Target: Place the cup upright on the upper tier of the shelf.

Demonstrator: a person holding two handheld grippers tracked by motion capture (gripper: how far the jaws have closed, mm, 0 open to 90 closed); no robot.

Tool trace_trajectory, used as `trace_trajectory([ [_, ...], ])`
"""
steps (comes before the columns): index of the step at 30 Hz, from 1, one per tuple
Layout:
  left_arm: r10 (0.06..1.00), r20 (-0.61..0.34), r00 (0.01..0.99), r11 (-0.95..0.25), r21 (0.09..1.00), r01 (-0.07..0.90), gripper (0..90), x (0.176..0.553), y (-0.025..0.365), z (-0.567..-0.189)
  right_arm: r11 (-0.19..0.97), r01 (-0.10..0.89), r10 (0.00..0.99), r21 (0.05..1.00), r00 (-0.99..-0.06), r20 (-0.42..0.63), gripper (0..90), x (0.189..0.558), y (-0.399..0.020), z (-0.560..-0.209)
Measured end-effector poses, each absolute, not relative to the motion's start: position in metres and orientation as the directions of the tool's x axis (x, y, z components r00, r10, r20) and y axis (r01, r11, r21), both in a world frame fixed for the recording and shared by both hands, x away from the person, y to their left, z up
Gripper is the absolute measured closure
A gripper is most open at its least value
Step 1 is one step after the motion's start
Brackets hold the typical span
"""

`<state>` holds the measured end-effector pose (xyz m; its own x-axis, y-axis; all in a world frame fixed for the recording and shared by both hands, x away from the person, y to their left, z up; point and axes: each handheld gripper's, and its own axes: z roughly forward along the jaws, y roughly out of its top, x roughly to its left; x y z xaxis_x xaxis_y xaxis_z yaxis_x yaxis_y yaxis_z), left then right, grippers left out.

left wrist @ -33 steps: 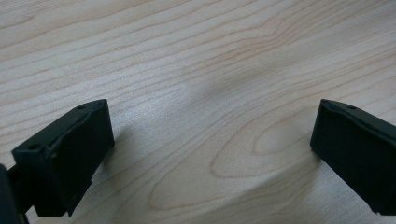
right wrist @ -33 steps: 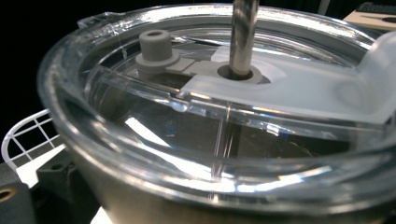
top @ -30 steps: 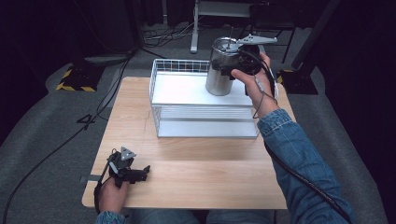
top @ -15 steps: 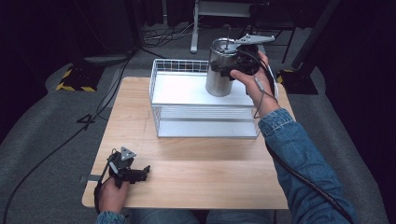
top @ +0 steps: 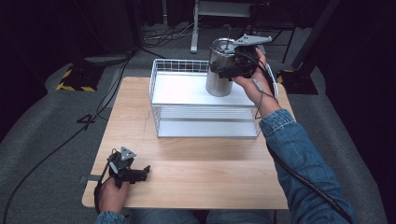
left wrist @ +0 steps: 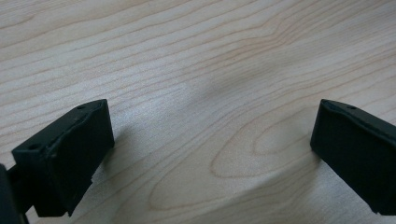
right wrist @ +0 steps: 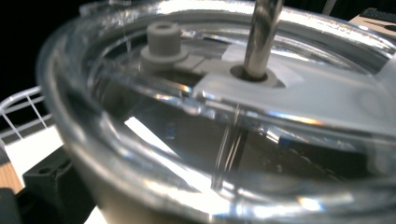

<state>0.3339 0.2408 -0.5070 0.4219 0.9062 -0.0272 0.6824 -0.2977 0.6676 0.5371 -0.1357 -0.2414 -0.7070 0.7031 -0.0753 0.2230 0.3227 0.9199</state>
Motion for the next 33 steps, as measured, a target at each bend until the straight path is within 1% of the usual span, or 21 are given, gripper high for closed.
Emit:
trace_trajectory([
  [3,0.907,-0.031,0.420,-0.294,0.668,0.684,0.0,0.334,0.241,-0.507,0.317,0.241,0.710,0.917,-0.701,-0.062,0.0,0.536,-0.137,-0.241],
  [13,0.903,-0.032,0.428,-0.299,0.666,0.683,0.0,0.335,0.241,-0.507,0.302,0.247,0.705,0.921,-0.708,-0.042,0.0,0.528,-0.147,-0.237],
  [19,0.904,-0.027,0.427,-0.302,0.667,0.682,0.0,0.336,0.240,-0.507,0.286,0.234,0.699,0.929,-0.714,-0.035,0.0,0.518,-0.160,-0.234],
  [26,0.904,-0.029,0.427,-0.301,0.667,0.682,0.0,0.336,0.240,-0.507,0.294,0.221,0.688,0.930,-0.724,-0.046,0.0,0.504,-0.168,-0.227],
  [33,0.905,-0.030,0.425,-0.298,0.668,0.682,0.0,0.335,0.240,-0.507,0.300,0.197,0.655,0.933,-0.754,-0.051,0.0,0.489,-0.175,-0.221],
])
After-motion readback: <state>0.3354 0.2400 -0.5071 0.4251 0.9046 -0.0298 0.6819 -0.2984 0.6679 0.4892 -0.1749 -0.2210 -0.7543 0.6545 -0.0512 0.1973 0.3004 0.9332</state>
